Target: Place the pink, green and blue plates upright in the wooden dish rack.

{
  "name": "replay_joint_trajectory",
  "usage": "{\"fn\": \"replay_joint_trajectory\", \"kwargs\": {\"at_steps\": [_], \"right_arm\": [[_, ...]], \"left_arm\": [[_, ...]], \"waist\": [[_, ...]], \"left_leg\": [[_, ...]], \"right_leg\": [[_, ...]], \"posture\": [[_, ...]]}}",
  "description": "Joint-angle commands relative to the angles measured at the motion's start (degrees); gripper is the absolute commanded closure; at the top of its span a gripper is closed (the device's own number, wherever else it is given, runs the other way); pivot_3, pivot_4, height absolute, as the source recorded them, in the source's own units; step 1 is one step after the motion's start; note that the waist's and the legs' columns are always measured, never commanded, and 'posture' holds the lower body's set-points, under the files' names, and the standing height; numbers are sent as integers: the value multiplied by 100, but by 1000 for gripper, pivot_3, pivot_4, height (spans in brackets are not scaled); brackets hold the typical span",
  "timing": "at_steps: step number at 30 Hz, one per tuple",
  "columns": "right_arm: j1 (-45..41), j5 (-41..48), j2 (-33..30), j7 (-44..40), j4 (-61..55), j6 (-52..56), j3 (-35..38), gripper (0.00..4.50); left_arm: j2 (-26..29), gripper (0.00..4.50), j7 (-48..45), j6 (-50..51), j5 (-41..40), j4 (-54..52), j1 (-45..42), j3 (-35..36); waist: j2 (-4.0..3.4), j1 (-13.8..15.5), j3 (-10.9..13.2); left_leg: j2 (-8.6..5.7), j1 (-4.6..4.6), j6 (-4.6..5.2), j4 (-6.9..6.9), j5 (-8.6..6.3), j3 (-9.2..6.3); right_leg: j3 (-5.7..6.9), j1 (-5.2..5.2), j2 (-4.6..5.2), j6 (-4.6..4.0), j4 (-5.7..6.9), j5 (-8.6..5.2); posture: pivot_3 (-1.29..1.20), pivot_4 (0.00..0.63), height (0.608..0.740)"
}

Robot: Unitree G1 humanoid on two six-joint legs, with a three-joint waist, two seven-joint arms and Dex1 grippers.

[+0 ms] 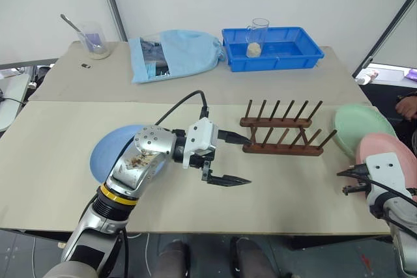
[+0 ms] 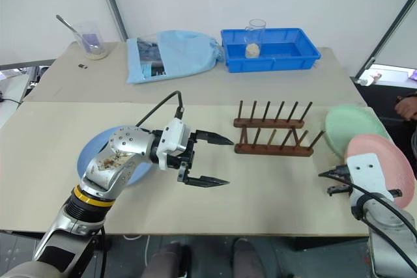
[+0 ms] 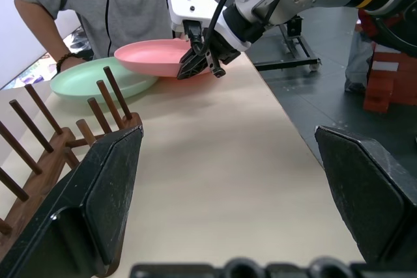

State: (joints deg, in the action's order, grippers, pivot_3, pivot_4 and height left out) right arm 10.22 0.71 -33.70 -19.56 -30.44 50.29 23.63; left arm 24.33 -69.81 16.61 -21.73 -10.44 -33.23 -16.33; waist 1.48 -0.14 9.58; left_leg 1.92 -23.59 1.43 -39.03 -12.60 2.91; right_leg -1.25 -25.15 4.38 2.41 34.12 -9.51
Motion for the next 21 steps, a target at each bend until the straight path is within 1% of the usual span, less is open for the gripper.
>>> {"fn": "replay_joint_trajectory", "kwargs": {"at_steps": [1, 4, 6, 8, 9, 11, 12, 15, 16, 21], "right_arm": [[226, 25, -246, -199, -911, -66, 489, 4453], [237, 276, -416, -547, -1539, -245, 1044, 4453], [112, 510, -603, -887, -1589, -609, 1420, 4453], [-100, 763, -792, -1190, -1388, -986, 1719, 4453], [-346, 1001, -915, -1393, -1153, -1192, 1805, 4453], [-998, 1604, -968, -1729, -668, -1597, 1841, 4453], [-1261, 1827, -998, -1821, -497, -1607, 1805, 4453], [-2251, 2522, -1160, -1992, 211, -1305, 1607, 4453], [-2646, 3041, -1193, -2087, 545, -900, 1654, 4453], [-3557, 4864, -1189, -2031, 1347, 470, 2026, 4453]], "left_arm": [[46, 0, 60, 169, -236, -203, -89, 199], [88, 0, 124, 331, -421, -201, -113, 399], [107, 0, 146, 442, -532, -189, -157, 504], [124, 0, 160, 592, -663, -183, -221, 601], [121, 0, 183, 658, -727, -166, -289, 662], [124, 0, 222, 786, -828, -142, -431, 742], [133, 0, 239, 832, -867, -144, -474, 781], [113, 0, 348, 1002, -1016, -195, -626, 878], [125, 0, 382, 1094, -1071, -253, -673, 899], [292, 0, 505, 1496, -1347, -608, -692, 1035]], "waist": [[-4, 1, -1], [-6, -17, -1], [-5, -26, -1], [-4, -31, 0], [-3, -37, 0], [5, -65, 5], [9, -79, 8], [8, -78, 7], [9, -85, 8], [9, -45, 8]], "left_leg": [[-1, -2, 0, 0, 0, 0], [0, -3, 0, 2, 0, 0], [1, 0, 0, 1, 0, 0], [-1, 2, 0, 0, 0, -1], [-1, 4, -1, 0, 0, -1], [-1, 7, -1, -1, 0, -1], [-1, 8, -1, -2, 0, -1], [-5, 15, 0, -2, 0, -3], [-5, 15, 1, 1, 1, -3], [-1, 7, 9, 15, -1, -9]], "right_leg": [[0, -2, 0, 0, 0, 0], [-1, -5, 0, 1, 0, 0], [-1, -3, 0, 1, 1, 0], [-1, 0, 0, 2, 0, 1], [-1, 2, 0, 2, 0, 1], [-1, 5, 0, 3, -1, 1], [-1, 5, 0, 3, -2, 1], [-7, 9, -2, 5, 0, 3], [-8, 9, -3, 4, 0, 3], [-19, 5, -18, -3, -2, -1]], "posture": [[0, 150, 740], [0, 150, 740], [0, 150, 740], [0, 150, 740], [0, 150, 740], [0, 150, 740], [0, 150, 740], [0, 150, 740], [0, 150, 740], [0, 150, 740]]}}
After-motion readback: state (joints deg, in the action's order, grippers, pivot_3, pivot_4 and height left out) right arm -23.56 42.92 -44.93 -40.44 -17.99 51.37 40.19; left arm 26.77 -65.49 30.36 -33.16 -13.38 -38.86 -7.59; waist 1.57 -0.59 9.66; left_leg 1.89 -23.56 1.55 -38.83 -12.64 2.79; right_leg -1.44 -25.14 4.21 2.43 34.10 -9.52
